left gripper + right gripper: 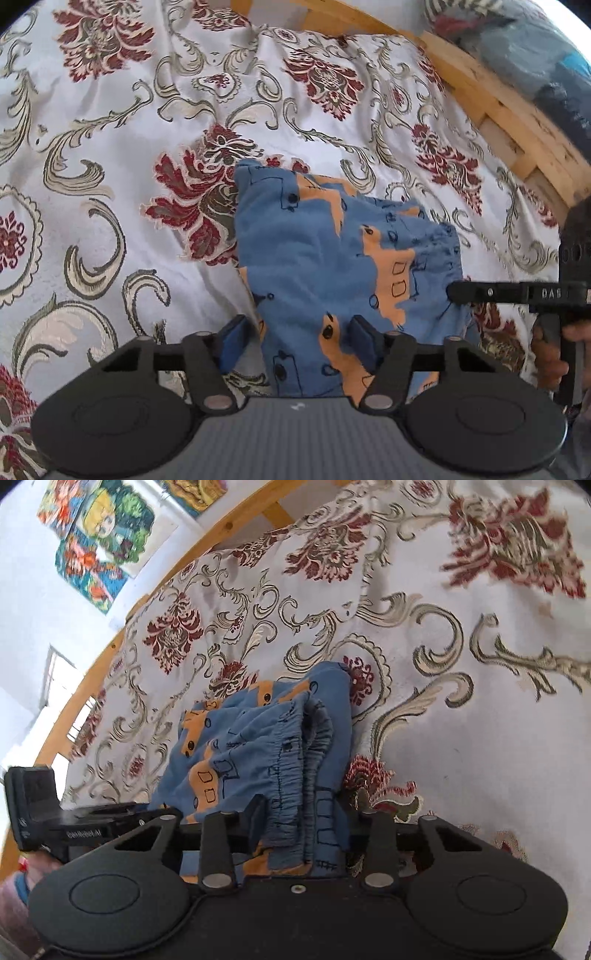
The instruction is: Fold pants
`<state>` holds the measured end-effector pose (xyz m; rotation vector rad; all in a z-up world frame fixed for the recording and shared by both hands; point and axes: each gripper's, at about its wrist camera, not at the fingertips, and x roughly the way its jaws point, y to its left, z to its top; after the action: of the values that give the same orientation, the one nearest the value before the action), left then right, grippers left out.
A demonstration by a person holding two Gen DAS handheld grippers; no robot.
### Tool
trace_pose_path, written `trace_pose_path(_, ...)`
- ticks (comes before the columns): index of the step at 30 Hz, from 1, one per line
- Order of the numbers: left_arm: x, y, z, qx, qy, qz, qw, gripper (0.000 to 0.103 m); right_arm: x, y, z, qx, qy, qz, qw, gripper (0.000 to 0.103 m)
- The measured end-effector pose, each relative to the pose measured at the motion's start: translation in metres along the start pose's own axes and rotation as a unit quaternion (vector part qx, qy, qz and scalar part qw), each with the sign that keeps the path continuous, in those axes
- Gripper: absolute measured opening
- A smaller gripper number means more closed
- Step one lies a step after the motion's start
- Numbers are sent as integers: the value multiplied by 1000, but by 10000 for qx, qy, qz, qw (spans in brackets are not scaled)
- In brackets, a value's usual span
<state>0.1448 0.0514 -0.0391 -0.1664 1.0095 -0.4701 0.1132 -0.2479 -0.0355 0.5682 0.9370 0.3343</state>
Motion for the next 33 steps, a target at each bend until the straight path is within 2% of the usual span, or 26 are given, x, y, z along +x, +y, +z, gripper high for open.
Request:
trace_pose_path(10,-3,2,1,-58,-52,-100,9999,22,-11,38,-9,-831,-384,-620,9939,27)
trace_pose_path(13,-6,0,2,-91,-63,-76,9999,20,-13,46,-13,-1063,-439,-771,9904,27)
trace_pose_path(20,-6,-12,1,187,-80,209,9996,20,-9,47,-18,-1032,-537,-942,9887,27)
trace_pose_path(26,-7,-11,-2,92,-153,210,9996,18,-12,73,-27,-1714,-724,-1351,9732,24)
trace_pose_path(33,-16,-38,-8,698,-344,705,9945,16,-17,95,-39,-2185,-954,-1596,9580,23)
